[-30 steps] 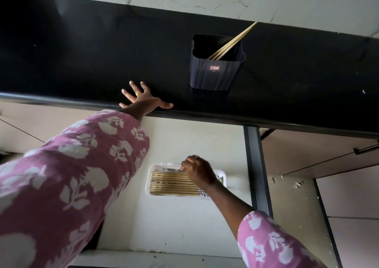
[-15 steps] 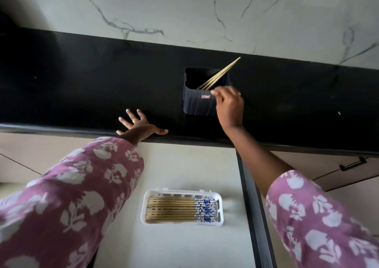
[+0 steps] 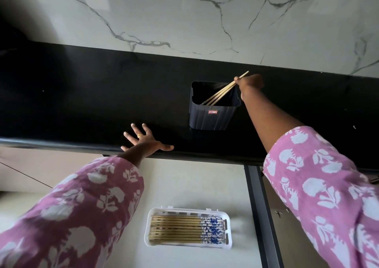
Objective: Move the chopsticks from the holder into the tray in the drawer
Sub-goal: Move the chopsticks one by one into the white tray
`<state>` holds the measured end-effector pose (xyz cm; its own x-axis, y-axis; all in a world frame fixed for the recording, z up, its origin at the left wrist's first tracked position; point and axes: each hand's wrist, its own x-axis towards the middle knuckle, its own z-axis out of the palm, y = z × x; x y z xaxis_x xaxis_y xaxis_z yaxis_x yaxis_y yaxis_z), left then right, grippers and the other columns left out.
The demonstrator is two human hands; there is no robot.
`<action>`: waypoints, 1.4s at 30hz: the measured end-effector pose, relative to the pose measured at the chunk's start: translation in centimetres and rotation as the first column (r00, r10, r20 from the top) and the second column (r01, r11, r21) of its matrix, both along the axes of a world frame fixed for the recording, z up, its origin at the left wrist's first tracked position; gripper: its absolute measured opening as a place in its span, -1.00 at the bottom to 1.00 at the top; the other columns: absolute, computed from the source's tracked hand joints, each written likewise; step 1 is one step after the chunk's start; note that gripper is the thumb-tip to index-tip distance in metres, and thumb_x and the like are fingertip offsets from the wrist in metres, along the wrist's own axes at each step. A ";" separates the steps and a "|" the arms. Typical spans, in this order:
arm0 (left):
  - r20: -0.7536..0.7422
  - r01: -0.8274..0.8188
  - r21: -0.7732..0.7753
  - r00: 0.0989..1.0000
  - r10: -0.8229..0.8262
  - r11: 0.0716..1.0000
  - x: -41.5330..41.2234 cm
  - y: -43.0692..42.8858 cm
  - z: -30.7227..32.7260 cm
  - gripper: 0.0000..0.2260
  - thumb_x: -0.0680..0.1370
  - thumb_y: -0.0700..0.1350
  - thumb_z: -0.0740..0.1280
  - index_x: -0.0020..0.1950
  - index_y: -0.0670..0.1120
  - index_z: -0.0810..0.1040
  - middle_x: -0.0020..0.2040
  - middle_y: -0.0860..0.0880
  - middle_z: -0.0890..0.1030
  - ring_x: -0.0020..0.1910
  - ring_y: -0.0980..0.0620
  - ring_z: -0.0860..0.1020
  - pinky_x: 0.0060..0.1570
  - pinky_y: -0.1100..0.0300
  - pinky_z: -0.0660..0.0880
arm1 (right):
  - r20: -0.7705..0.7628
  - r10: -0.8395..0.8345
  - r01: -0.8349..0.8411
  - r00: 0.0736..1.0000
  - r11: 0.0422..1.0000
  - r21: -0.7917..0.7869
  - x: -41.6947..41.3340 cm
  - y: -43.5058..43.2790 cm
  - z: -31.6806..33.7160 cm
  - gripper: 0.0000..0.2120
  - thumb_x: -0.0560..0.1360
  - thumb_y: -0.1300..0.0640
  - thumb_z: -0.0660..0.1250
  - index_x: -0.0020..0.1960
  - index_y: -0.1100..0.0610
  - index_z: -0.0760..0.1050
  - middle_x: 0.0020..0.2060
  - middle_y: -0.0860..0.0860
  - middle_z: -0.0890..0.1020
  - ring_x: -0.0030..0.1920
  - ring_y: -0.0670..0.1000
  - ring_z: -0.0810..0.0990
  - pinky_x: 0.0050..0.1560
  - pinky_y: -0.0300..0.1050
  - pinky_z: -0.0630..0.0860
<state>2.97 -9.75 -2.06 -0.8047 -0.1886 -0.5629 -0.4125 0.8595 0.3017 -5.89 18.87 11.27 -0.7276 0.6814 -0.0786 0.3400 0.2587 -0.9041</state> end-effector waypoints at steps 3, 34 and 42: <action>-0.004 -0.002 -0.006 1.000 0.002 1.000 0.1 0.0 0.1 0.28 0.10 0.41 0.46 0.51 0.05 -0.32 0.48 -0.06 -0.44 0.44 -0.30 -0.39 0.29 -0.44 -0.13 | 0.018 0.004 -0.003 1.000 0.998 -0.056 -0.6 0.2 -0.8 -0.55 0.37 0.21 0.50 0.21 0.33 0.51 0.17 0.20 0.62 0.15 0.07 0.61 0.18 -0.13 0.54; -0.006 0.001 0.016 1.000 -0.001 1.000 0.9 0.2 1.4 0.26 0.15 0.38 0.47 0.51 0.03 -0.33 0.48 -0.06 -0.45 0.44 -0.31 -0.40 0.30 -0.44 -0.15 | -0.369 -0.004 0.007 0.929 1.000 0.007 2.0 0.7 3.6 -0.93 0.58 0.27 0.15 -0.06 0.18 0.39 -0.18 0.13 0.59 -0.28 0.03 0.62 -0.19 -0.07 0.63; -0.008 -0.009 0.018 1.000 0.009 1.000 1.1 0.5 1.7 0.24 0.17 0.37 0.47 0.52 0.02 -0.32 0.49 -0.08 -0.43 0.44 -0.31 -0.39 0.31 -0.43 -0.15 | -0.717 -0.021 -0.025 0.697 0.998 -0.054 6.8 -0.9 9.2 -0.87 0.59 0.30 0.12 -0.10 0.15 0.33 -0.29 0.02 0.56 -0.27 0.07 0.63 -0.24 -0.19 0.62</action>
